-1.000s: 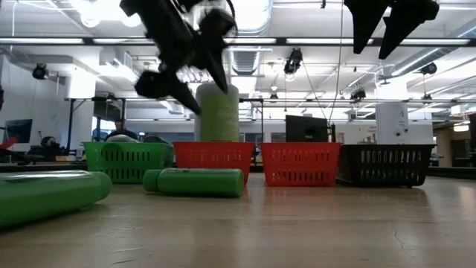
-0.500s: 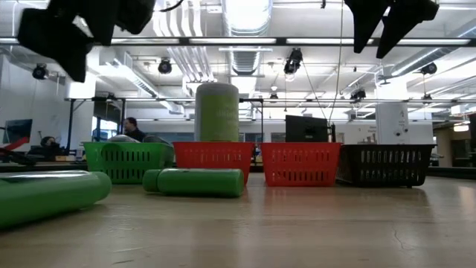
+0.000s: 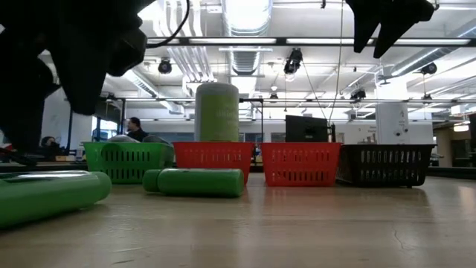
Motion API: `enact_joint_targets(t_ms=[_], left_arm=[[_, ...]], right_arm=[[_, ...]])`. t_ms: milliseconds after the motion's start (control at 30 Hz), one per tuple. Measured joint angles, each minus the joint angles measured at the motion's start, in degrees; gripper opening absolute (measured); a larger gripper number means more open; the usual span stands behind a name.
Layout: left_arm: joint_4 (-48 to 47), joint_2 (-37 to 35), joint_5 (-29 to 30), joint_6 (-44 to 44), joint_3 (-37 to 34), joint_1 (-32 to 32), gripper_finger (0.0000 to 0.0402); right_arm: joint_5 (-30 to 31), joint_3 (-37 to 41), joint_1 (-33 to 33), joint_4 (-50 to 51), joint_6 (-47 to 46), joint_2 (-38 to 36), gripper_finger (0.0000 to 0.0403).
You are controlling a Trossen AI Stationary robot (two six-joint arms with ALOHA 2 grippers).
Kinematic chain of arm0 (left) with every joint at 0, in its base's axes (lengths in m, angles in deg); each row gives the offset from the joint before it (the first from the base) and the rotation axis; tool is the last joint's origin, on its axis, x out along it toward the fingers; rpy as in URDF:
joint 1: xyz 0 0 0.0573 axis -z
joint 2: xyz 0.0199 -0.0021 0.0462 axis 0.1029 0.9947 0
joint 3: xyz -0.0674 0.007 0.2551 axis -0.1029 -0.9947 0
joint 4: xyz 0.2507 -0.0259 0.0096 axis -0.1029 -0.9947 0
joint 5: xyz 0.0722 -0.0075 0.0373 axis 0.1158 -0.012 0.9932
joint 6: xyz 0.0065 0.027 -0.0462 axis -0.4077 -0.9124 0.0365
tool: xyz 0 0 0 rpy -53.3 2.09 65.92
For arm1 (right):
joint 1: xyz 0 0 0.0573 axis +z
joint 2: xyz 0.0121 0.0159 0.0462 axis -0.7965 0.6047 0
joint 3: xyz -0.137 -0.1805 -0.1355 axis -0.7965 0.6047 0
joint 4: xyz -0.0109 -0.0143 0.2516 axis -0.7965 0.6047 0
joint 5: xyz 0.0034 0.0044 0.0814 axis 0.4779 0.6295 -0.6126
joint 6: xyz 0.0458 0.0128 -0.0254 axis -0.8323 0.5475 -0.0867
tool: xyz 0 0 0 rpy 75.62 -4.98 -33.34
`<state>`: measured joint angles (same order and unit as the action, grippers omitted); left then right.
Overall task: Pick & Place Travel size toiletries
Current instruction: Put the bottom green shampoo into the left red bin
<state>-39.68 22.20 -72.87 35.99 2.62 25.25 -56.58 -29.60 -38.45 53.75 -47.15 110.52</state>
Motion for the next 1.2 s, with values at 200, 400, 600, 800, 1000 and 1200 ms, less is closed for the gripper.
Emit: enact_joint_targets(t_ms=[200,400,600,800,1000,1200], left_arm=[[2.7,4.4,0.1,2.8,0.0,1.1,0.0341],[5.9,6.6,0.0,4.3,1.8,1.1,0.0342],[4.1,9.3,-0.1,5.5,4.8,2.4,0.0340],[-0.5,12.5,-3.9,5.4,7.8,3.7,0.0339],[-3.1,14.4,-4.6,3.2,10.4,4.2,0.0335],[-6.0,14.5,-2.7,2.1,11.0,4.2,0.0288]], right_arm=[[-0.2,0.2,0.0,0.0,0.4,0.1,0.0266],[-0.2,0.4,0.0,0.2,0.4,0.1,0.0260],[-0.2,0.7,0.0,0.2,0.4,0.1,0.0272],[-0.2,1.4,0.0,0.2,0.4,0.1,0.0291],[-0.4,2.3,0.0,0.1,0.5,0.1,0.0302],[-1.6,2.7,0.0,0.1,1.3,0.1,0.0306]])
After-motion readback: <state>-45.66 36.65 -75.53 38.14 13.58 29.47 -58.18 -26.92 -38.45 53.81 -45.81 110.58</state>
